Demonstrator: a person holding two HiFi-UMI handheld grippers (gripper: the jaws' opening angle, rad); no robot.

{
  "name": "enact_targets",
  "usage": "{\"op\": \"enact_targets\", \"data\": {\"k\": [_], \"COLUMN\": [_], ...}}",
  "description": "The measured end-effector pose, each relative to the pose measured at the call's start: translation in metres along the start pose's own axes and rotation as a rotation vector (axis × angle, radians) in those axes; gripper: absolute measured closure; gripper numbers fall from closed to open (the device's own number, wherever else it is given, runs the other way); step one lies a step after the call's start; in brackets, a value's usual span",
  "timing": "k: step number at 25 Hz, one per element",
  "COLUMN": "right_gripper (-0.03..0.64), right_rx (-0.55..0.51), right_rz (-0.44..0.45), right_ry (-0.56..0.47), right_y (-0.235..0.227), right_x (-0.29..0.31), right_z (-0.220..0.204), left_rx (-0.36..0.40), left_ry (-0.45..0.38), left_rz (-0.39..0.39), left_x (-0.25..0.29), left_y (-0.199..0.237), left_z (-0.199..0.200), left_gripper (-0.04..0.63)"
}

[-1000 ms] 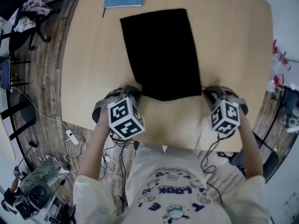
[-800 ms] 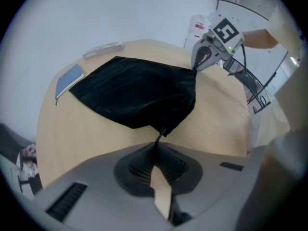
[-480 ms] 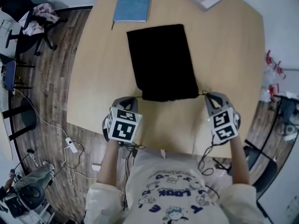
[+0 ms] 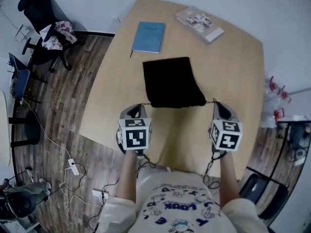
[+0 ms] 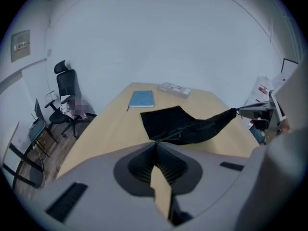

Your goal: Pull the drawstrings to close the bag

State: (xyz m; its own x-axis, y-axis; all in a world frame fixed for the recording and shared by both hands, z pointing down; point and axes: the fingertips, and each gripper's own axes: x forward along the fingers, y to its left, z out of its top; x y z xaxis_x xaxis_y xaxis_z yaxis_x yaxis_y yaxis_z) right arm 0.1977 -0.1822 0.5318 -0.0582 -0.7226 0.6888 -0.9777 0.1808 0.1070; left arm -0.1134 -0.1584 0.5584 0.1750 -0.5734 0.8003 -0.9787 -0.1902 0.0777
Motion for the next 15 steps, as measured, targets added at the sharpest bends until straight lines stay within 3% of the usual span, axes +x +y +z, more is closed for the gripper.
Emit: {"op": "enact_targets", "data": {"k": [7,12,15], "right_gripper": [0.614,0.615,0.615], "right_rx": [0.139,0.193,0.251], "right_rz": [-0.143,-0.255,-0.288], "right_ry": [-0.083,-0.113,-0.125], "right_y": [-0.011,-0.032,-0.045], "right_x": [-0.017,-0.023,-0.028], "right_z": [0.037,0.041,0.042], "left_rx": [-0.087,-0.132,-0.160], "left_ry": [-0.129,-0.170,-0.185], "left_rz": [0.068,0.138,0.137], "left_x": [-0.029,-0.039,-0.045], "left_y": [0.014,0.030,0.036], "left_z": [0.034,0.045,0.049], "left_gripper": [0.592,0.592,0.592]}}
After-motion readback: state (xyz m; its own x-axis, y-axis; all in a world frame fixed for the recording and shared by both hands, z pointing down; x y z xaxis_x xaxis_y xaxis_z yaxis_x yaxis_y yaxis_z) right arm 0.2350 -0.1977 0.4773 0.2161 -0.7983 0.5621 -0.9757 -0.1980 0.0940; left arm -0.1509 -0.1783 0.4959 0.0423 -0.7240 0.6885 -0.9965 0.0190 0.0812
